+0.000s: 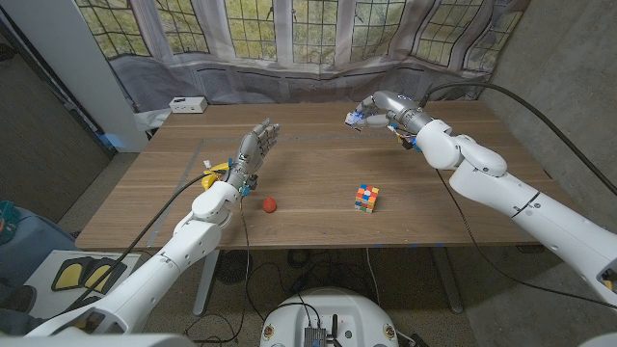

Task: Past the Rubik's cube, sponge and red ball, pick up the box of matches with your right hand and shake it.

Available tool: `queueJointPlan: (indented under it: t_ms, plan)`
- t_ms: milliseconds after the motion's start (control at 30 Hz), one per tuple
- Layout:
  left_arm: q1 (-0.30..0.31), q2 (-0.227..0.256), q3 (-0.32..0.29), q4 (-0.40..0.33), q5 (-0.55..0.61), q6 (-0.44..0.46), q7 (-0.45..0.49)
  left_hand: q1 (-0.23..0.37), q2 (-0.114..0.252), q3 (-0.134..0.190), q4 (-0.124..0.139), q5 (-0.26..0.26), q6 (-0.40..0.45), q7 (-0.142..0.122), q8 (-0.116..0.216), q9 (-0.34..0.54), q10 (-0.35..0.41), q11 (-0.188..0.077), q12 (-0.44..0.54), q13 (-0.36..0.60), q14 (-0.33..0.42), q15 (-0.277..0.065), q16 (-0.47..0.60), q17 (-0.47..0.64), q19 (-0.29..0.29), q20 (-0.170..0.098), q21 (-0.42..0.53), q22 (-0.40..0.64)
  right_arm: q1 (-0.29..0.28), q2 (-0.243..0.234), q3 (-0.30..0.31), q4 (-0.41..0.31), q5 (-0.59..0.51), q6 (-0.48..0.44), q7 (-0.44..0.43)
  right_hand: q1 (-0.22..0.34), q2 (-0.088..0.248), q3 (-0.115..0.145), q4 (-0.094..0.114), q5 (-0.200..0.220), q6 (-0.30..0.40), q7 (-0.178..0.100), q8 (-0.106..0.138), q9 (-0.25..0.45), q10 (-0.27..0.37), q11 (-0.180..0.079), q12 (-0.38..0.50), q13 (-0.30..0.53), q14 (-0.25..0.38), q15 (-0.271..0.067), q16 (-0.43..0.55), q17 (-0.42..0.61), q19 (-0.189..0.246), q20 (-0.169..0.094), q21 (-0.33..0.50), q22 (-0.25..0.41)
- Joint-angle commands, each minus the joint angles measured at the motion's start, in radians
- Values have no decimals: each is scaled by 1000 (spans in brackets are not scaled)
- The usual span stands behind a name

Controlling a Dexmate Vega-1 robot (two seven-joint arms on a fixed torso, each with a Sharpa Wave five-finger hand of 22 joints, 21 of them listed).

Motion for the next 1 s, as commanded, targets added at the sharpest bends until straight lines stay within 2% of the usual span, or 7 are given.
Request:
queueJointPlan:
  t_ms: [33, 433, 767, 1000]
  plan:
    - [-1, -3, 4, -2, -5, 7, -3, 6, 5, 10, 1, -2, 7, 1, 0, 6, 6, 6, 0, 2, 3, 7, -1, 2, -4, 10, 4, 5, 26, -1, -34, 27, -38, -54, 28, 22, 31, -1, 6, 7, 40, -36, 1, 2, 6, -1, -6, 3, 11, -60, -5, 2, -1, 7, -1, 3]
    - [-13, -3, 4, -1, 5, -1, -5, 6, 5, 10, 1, -2, 4, 0, -1, 6, 5, 4, -1, 2, 2, 10, -1, 2, -4, 14, 5, 5, 53, 4, -86, 57, -112, -99, 49, 23, 32, -1, 5, 7, 41, -35, -1, 1, 7, -1, -7, 4, 10, -62, -6, 4, -2, 8, -2, 3]
    - [-16, -8, 5, 2, 7, -3, 0, 6, 5, 11, 1, -2, -3, -10, -4, 6, 4, 2, -1, 2, 3, 7, -1, 2, -1, 17, 6, 5, 61, 10, -113, 74, -156, -133, 64, 23, 33, -2, 5, 7, 42, -35, -2, 1, 7, -1, -8, 4, 14, -63, -7, 4, -5, 7, -3, 3]
    - [-21, -8, 7, 3, 7, 1, -3, 8, 6, 13, 0, -1, -44, -24, -15, 6, 0, 4, -3, 2, 6, 7, 0, 2, 3, 16, 7, 5, 63, 13, -120, 82, -159, -149, 80, 23, 32, -2, 5, 7, 42, -37, -3, 1, 6, -5, -9, 4, 11, -62, -8, 4, -6, 8, -4, 3]
